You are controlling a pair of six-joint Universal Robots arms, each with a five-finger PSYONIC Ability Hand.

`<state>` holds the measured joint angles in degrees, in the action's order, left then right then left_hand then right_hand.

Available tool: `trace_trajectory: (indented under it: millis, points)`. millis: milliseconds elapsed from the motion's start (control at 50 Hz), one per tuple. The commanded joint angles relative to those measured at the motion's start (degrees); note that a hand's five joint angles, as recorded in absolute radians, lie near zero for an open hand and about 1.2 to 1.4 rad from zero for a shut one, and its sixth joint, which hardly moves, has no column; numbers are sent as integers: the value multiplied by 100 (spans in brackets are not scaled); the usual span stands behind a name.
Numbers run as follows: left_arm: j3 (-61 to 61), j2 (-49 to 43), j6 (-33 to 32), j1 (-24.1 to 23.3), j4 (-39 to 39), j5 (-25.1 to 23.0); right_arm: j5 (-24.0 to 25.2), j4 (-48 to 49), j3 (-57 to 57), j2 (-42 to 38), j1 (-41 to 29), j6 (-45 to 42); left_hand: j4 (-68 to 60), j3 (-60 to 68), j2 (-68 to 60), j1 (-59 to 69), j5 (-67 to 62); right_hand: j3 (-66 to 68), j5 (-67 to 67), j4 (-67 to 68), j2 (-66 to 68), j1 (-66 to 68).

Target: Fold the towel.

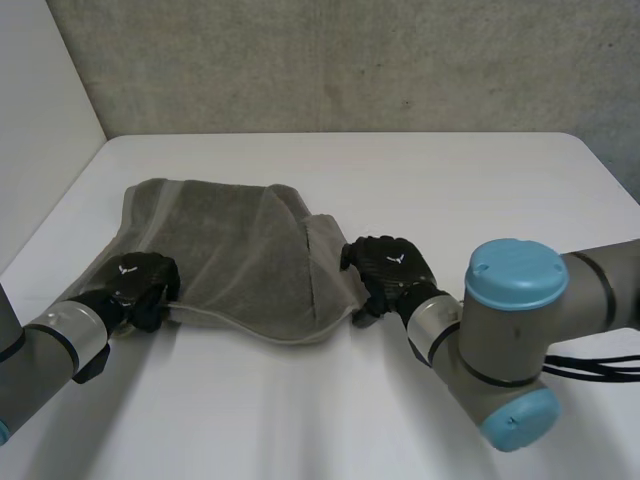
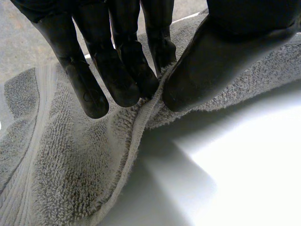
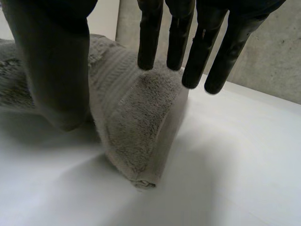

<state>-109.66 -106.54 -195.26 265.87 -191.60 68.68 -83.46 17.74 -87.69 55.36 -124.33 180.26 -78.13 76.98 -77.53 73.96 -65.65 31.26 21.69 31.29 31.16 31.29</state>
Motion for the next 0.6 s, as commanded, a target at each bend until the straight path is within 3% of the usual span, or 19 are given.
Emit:
trace_trajectory:
  millis: [20,40,60,100,120,140,180,380,600]
  points:
    - [-11,2,23,-9,0,5,-91,124,367,-473,-21,211,-187,302,-247,604,-435,1314,1271,1311,1324,1311]
    - [-12,2,23,-9,0,5,-82,133,419,-525,-21,324,-187,302,-247,604,-435,2480,2437,2477,2490,2477]
    - [-3,2,14,-9,-9,5,-82,133,419,-526,-21,325,177,-62,118,240,-71,2492,2448,2488,2502,2488]
    - [-11,2,14,0,-18,14,-91,124,481,-561,-12,483,914,-799,854,-497,665,4864,4820,4860,4874,4860]
    - [-12,-7,14,0,-44,14,-91,124,481,-561,-12,484,2237,-2121,2177,-1820,1988,4874,4831,4871,4884,4871]
    - [-12,-7,14,0,-44,14,-91,107,472,-509,40,518,2250,-2135,2190,-1833,2001,4874,4831,4871,4884,4871]
    - [-38,-24,14,8,-132,49,-82,89,428,-438,76,528,5734,-5619,5674,-5317,5485,4874,4831,4871,4884,4871]
    - [-73,-402,154,-35,-536,101,163,-201,-344,774,1174,493,6455,-6340,6395,-6038,6207,4874,4831,4871,4884,4871]
    - [-55,-570,524,-325,-572,216,831,-298,-1057,1249,1886,554,6405,-6290,6345,-5988,6156,4874,4831,4871,4884,4871]
